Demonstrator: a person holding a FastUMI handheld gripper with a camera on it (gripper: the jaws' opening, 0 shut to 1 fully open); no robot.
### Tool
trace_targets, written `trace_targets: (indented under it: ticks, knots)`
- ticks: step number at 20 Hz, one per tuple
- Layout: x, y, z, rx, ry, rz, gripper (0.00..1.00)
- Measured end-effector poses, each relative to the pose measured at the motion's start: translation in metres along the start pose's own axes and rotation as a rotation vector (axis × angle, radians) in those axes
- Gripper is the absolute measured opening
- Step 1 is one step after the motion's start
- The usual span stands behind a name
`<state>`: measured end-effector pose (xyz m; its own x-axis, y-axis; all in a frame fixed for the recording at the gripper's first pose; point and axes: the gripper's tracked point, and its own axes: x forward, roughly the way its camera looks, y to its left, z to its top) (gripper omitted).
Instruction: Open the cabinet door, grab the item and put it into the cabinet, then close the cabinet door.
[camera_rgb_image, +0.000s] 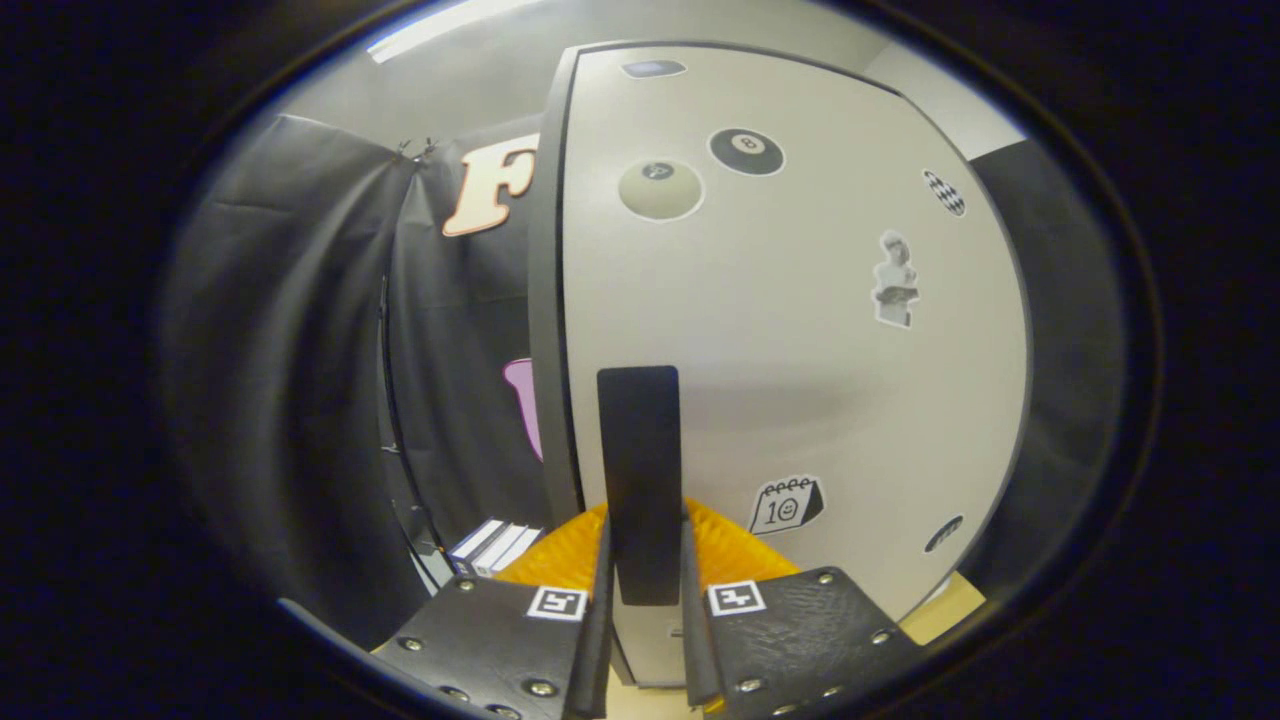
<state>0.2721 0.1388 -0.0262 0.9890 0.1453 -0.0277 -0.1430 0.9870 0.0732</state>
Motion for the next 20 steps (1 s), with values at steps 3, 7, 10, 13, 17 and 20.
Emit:
trace_targets:
  ticks: [3,7,10,13,17,20]
  knots:
    - [-0.001,0.0,-0.001,0.019,0.019,0.009,0.3]
    - [-0.008,-0.001,-0.005,0.015,0.031,0.011,0.21]
    - [-0.031,-0.006,-0.005,0.01,0.029,-0.004,0.21]
    - [-0.057,-0.013,-0.004,0.009,0.037,-0.017,0.21]
    - [-0.096,-0.027,-0.003,0.015,0.036,-0.035,0.21]
    - [-0.121,-0.039,-0.004,0.02,0.044,-0.043,0.21]
